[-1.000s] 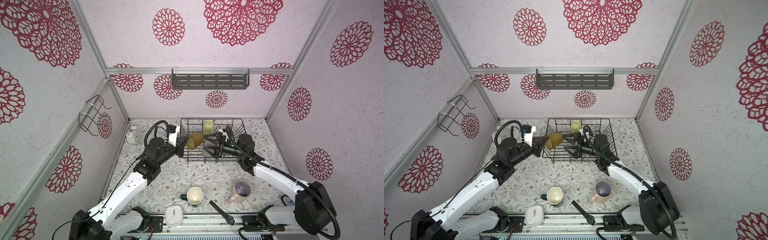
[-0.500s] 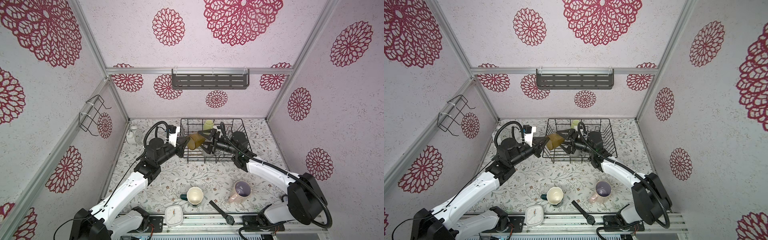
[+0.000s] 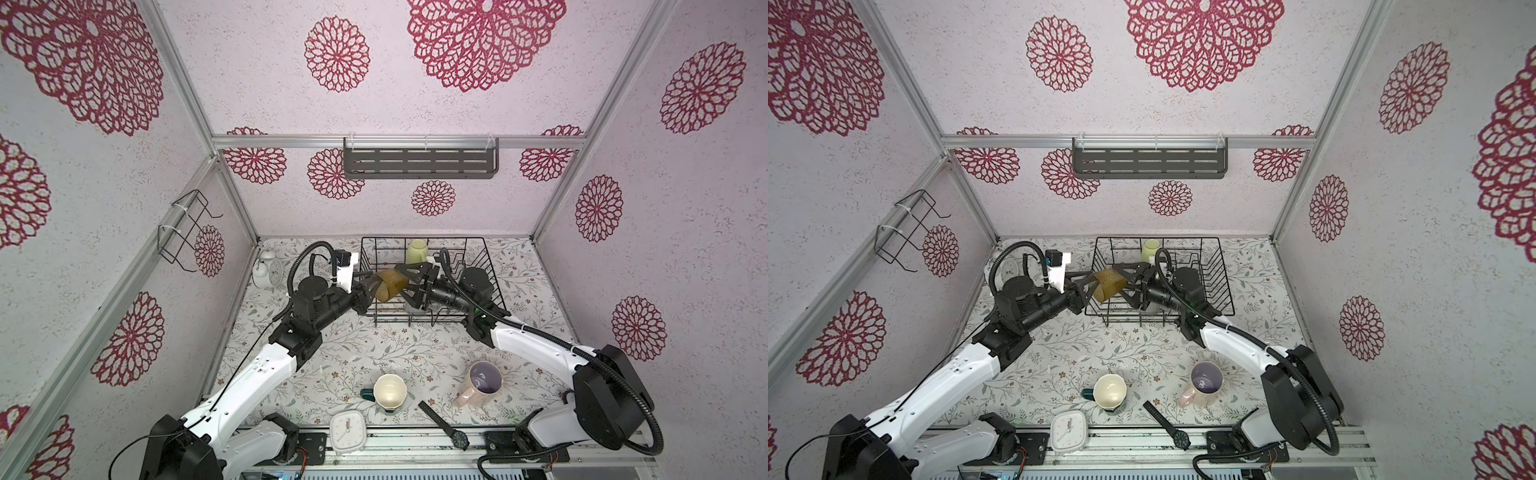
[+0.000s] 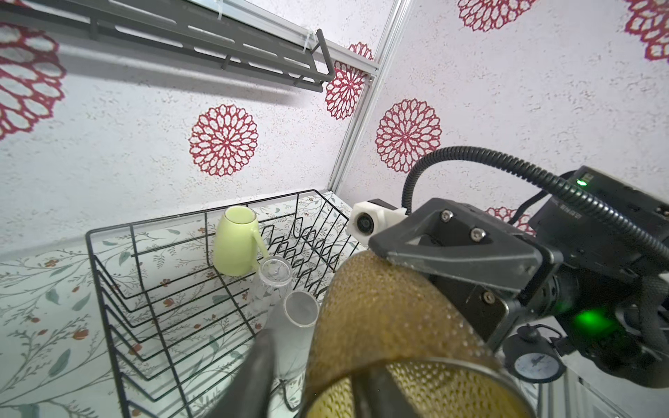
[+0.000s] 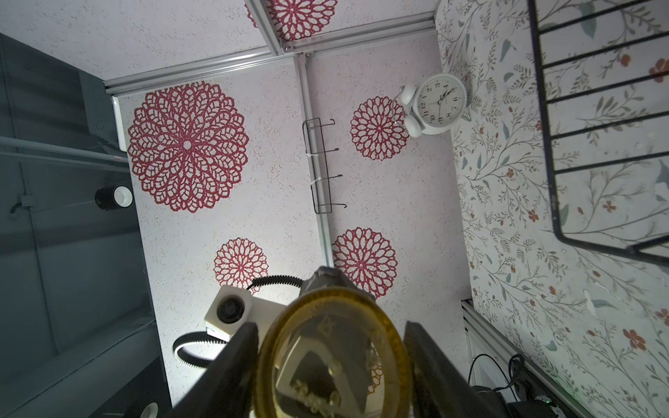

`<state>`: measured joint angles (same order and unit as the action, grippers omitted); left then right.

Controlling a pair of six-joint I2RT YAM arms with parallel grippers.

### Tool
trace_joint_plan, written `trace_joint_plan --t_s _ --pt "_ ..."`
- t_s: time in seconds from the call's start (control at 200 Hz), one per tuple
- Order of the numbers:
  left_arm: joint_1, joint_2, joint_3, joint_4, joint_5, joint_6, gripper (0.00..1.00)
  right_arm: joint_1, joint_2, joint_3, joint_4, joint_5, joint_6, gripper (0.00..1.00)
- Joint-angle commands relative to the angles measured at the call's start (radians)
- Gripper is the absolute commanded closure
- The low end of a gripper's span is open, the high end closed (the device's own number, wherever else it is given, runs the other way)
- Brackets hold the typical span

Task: Load cups into a dish rack
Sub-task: Place the cup upside down at the dish rack.

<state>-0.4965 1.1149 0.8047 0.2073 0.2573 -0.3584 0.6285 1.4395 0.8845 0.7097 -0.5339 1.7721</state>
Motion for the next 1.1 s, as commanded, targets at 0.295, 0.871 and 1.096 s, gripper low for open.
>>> trace_joint_plan --t_s 0.295,0.871,1.096 --pt "0.011 -0.043 -0.002 -0.152 -0.145 0.046 0.0 -0.058 0.098 0.074 -0.004 0.04 -0.168 0.56" --pt "0.119 -0.207 -0.102 -0.319 -0.492 -0.03 0.03 -0.044 0.318 0.581 -0.733 0.62 -1.209 0.55" --pt "0.21 -0.232 -0.158 -0.32 -0.516 -0.139 0.03 0.016 0.514 0.794 -0.805 0.769 -1.471 0.55"
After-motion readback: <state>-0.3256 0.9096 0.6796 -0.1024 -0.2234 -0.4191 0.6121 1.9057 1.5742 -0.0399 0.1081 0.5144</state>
